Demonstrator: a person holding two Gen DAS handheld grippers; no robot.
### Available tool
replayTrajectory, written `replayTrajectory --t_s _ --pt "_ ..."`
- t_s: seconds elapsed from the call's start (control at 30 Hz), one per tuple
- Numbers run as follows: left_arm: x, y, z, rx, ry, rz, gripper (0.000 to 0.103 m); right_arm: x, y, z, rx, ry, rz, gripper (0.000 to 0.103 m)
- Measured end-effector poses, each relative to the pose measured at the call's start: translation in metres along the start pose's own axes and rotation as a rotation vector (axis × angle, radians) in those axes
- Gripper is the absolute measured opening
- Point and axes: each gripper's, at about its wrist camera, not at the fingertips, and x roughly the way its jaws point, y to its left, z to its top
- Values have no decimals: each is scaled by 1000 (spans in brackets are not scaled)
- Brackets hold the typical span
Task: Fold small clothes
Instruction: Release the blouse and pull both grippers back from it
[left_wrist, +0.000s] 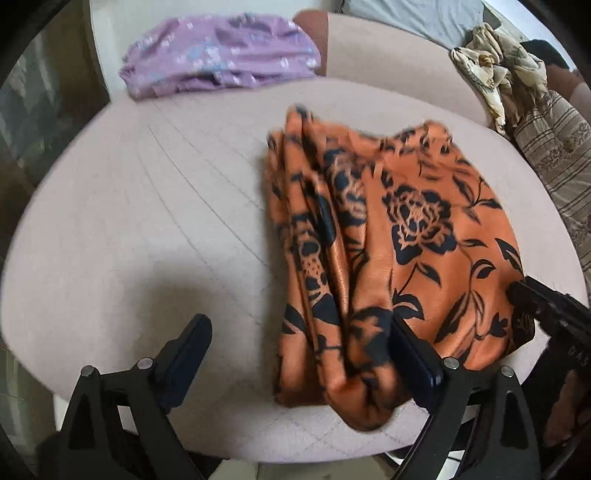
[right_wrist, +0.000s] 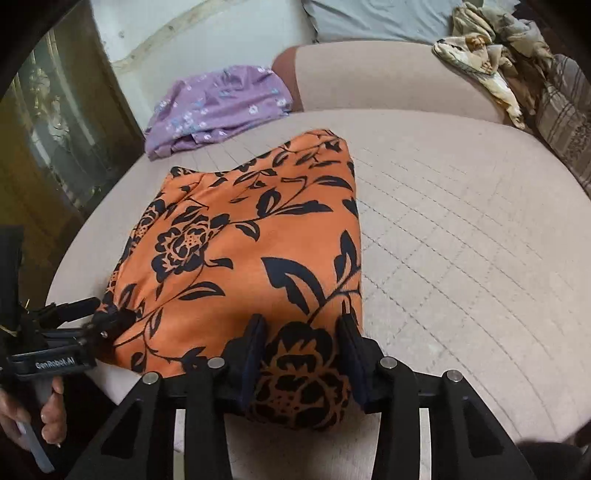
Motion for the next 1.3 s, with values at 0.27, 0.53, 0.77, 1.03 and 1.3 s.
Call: replayTrajectory --t_s 0.27,0.53,0.77,1.03,1.3 --pt "-108 -16 4 48 -233 181 95 -96 22 16 -32 -116 -4 51" --pt "-176 -25 -9 55 -327 221 95 -156 60 -2 -94 -177 -20 54" --pt "-216 -30 -19 42 -402 266 96 -184 73 -11 -77 -227 -58 54" --pt "-228 -31 -17 16 -432 258 96 -202 77 -8 -53 -274 -91 54" --pt "-228 -25 -13 -14 -435 274 96 -198 76 -3 19 -252 -90 55"
